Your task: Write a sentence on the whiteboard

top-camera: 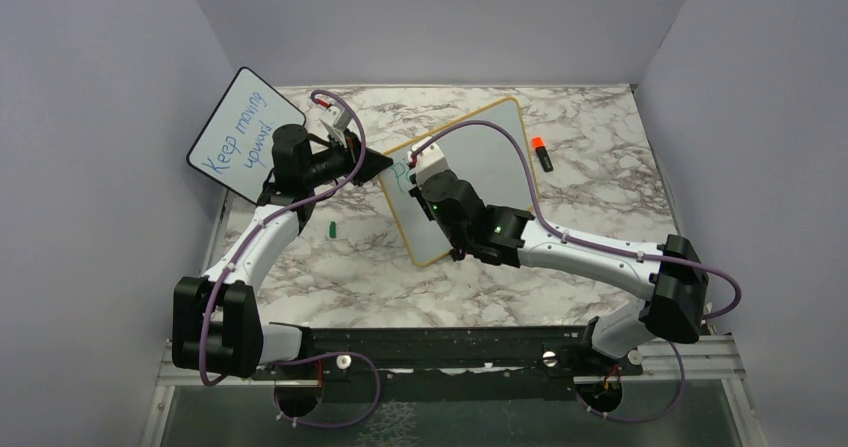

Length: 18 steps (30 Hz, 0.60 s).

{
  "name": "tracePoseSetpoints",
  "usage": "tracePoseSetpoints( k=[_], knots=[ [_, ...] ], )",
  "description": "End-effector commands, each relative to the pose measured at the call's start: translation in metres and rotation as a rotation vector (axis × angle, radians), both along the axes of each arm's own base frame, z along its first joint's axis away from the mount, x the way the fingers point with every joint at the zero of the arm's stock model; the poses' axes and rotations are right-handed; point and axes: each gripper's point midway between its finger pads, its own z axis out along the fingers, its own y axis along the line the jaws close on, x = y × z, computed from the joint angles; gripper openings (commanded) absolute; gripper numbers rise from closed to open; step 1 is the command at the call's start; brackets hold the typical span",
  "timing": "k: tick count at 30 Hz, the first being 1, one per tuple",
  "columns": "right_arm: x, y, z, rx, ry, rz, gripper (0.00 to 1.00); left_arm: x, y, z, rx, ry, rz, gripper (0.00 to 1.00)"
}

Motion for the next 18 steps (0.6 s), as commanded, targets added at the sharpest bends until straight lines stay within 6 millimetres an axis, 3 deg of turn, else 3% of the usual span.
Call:
tracePoseSetpoints(
  k=[1,18],
  knots=[
    [0.006,0.005,0.009,0.052,-0.026,-0.007,0.00,-0.012,-0.008,-0.027,0.053,0.061,-0.047,0.00],
    [-0.002,0.020,0.008,0.078,0.000,0.086,0.00,-0.012,-0.008,-0.028,0.059,0.062,-0.045,0.00]
  ],
)
